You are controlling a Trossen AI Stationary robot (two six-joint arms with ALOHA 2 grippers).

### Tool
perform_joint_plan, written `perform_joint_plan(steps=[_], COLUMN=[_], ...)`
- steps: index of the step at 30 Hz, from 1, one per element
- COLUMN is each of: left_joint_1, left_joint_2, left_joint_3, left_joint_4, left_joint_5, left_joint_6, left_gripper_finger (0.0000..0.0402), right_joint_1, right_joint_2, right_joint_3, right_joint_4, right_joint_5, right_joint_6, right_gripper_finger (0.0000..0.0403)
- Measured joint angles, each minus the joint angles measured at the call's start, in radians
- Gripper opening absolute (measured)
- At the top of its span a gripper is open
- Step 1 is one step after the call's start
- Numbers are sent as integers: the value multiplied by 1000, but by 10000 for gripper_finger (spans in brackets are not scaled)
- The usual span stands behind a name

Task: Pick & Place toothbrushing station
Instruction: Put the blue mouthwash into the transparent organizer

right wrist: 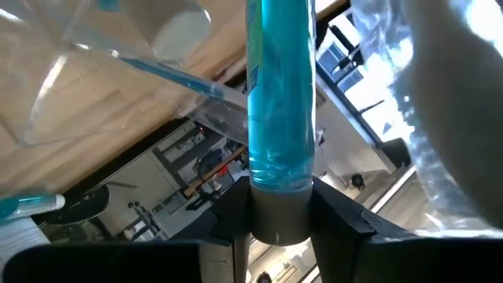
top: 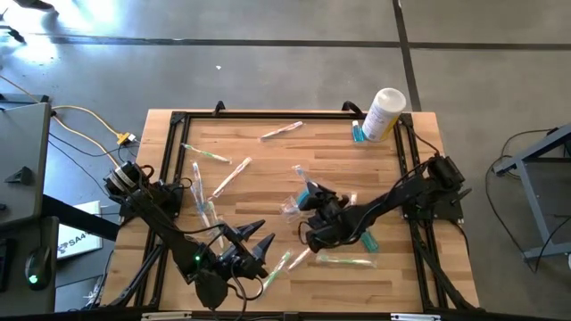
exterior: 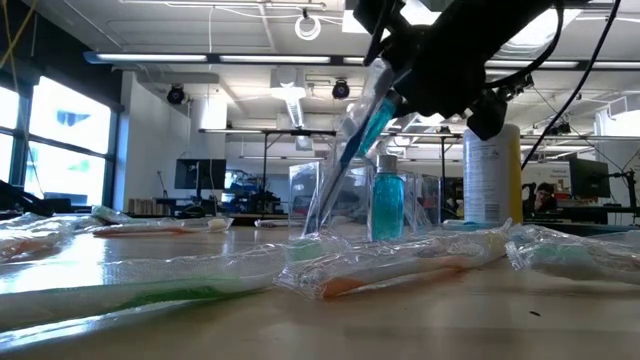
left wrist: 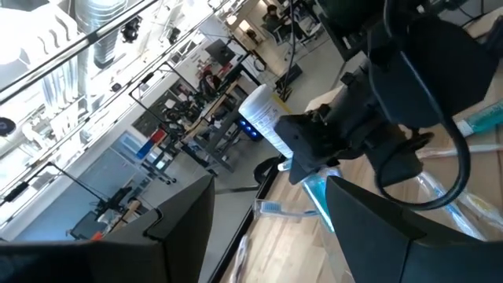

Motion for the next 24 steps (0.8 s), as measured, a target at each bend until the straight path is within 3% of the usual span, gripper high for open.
perform_joint_plan(steps=[19,24], left_joint_1=[0,0], left_joint_2=[0,0], left_joint_3=[0,0], left_joint_4=[-7,-7], left_joint_5=[0,0], left_joint_6=[-19,-20], left_gripper_finger=[237,237], right_joint_1=[-75,-76], right_joint_2=[75,81], right_joint_3=[1,0], right_joint_4=[-1,-10], right_joint_5=[-38,-38], right_joint_6=[-64,-68], right_gripper_finger=[92,112])
